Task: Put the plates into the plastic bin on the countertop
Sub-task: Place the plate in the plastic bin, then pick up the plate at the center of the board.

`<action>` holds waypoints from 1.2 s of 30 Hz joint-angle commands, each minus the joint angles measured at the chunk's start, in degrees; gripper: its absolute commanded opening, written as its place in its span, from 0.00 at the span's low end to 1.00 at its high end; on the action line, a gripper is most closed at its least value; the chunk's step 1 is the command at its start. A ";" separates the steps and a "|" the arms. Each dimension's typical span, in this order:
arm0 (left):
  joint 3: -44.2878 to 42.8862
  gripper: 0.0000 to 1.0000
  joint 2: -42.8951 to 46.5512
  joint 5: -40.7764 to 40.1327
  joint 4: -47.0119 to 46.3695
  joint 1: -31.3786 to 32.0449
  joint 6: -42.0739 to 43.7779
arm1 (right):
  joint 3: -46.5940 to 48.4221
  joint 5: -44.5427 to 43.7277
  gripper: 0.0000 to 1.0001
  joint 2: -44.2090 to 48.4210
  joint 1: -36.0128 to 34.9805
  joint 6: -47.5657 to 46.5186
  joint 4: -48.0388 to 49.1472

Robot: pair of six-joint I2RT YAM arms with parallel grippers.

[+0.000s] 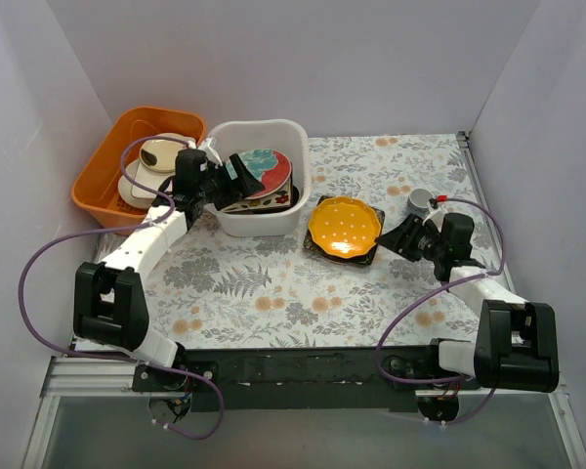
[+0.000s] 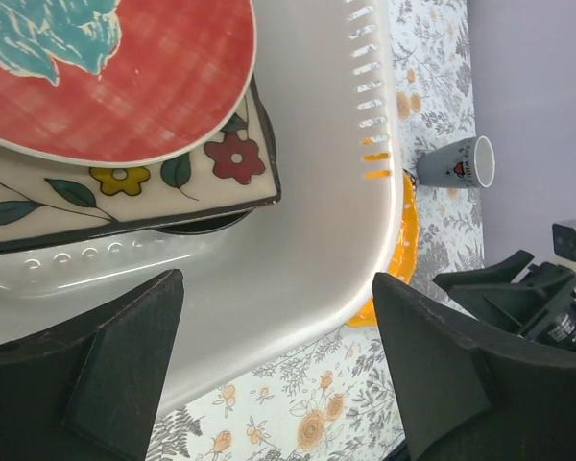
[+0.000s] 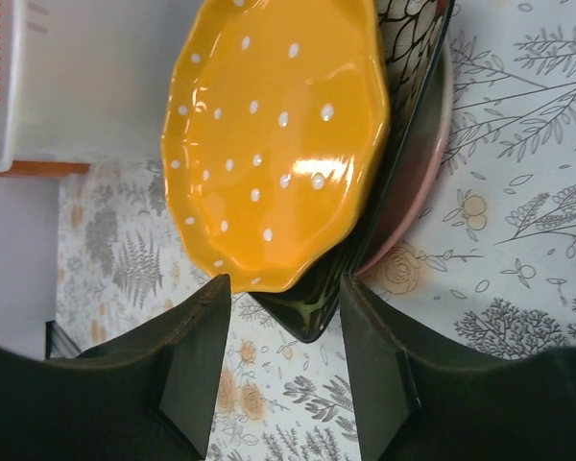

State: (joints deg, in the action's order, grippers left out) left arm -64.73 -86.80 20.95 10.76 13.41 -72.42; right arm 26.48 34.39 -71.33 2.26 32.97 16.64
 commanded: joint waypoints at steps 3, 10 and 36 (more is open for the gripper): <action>1.80 0.79 4.28 2.95 -2.77 0.56 0.00 | 7.00 -10.57 0.53 -2.40 -2.17 -4.14 -2.84; 4.87 0.79 5.33 4.45 -4.26 0.65 -0.96 | 13.85 -15.32 0.47 -7.50 -3.84 -6.60 -4.69; 10.24 0.80 5.77 10.95 -8.39 0.74 -3.43 | 27.74 -12.24 0.45 -29.47 -6.74 -8.01 -3.98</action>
State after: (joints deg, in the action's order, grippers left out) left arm -55.79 -83.59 30.76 2.24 13.91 -75.90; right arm 51.05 21.45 -98.67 -3.86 26.37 11.05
